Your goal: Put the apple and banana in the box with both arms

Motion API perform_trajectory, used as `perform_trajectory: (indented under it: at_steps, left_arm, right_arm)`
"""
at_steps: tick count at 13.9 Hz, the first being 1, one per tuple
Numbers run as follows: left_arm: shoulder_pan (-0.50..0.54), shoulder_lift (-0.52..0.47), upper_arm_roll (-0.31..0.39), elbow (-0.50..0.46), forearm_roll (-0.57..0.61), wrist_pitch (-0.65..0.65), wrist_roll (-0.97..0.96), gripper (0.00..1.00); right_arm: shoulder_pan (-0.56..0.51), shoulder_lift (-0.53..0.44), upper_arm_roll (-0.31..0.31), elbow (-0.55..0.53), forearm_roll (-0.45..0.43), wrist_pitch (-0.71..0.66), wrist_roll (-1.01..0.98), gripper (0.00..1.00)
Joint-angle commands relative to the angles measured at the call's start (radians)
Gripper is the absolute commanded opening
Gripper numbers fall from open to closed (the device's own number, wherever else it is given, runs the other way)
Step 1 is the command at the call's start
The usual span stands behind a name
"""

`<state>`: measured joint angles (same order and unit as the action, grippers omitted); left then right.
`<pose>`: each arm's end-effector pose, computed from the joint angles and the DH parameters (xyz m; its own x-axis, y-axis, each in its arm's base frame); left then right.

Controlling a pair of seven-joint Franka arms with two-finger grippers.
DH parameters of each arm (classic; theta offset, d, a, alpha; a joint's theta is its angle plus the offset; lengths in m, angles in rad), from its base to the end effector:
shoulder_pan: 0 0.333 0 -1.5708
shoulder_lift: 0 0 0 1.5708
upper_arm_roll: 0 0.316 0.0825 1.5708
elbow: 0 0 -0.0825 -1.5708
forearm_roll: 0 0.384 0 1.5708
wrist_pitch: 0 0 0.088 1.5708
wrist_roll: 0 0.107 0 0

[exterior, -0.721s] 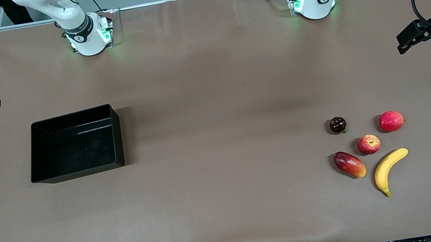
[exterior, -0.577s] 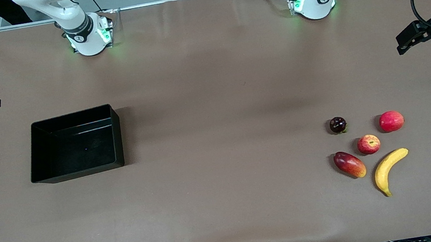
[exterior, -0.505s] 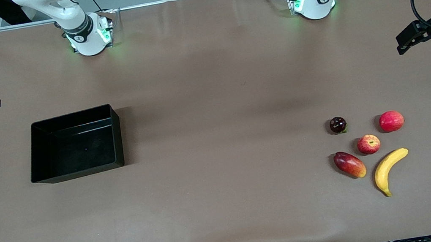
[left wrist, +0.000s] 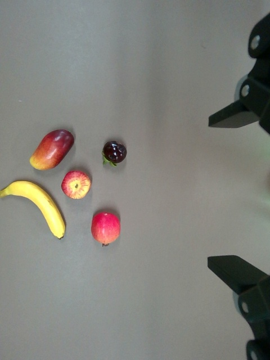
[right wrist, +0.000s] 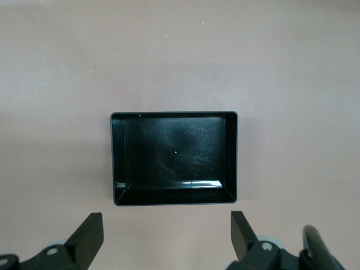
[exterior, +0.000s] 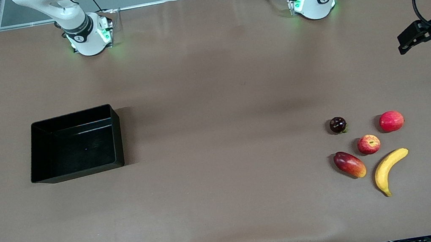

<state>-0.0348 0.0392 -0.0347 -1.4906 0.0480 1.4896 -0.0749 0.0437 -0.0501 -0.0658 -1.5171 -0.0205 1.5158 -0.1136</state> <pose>0.5578 -0.0329 0.6334 0.9993 0.0092 -0.0365 0.0074 -0.9987 -0.0495 0.5329 -0.0151 0.6720 0.9948 0.0902 0.0464 0.0892 -0.9958 0.0225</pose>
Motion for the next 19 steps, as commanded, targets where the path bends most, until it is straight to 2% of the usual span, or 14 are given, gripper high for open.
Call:
perform_trajectory:
  at_steps: [1,9,11,13,14,16,19]
  left_arm:
    - [-0.004,0.04,-0.002,0.015,0.035,0.03,0.024,1.0]
    - [0.01,0.221,-0.001,0.013,0.036,0.205,0.081,1.0]
    - [0.016,0.298,-0.001,0.0,0.055,0.311,0.095,1.0]
    - [0.015,0.397,0.001,0.003,0.081,0.397,0.095,1.0]
    - [0.015,0.447,0.003,0.006,0.093,0.455,0.095,1.0]
    - [0.025,0.52,0.006,0.003,0.134,0.558,0.093,1.0]
    - [0.046,0.59,0.003,0.003,0.122,0.618,0.087,1.0]
  right_arm:
    - [0.005,0.01,0.001,0.012,-0.019,-0.017,0.015,1.0]
    - [-0.01,0.041,-0.002,0.011,-0.019,-0.046,0.014,1.0]
    - [-0.005,0.084,-0.002,0.011,-0.021,-0.054,0.014,1.0]
    - [-0.022,0.172,-0.009,0.011,-0.032,-0.054,0.014,1.0]
    - [-0.057,0.229,-0.012,0.005,-0.057,-0.033,0.017,1.0]
    - [-0.137,0.341,-0.011,-0.023,-0.061,0.122,-0.024,1.0]
    - [-0.154,0.403,-0.012,-0.09,-0.062,0.318,-0.132,1.0]
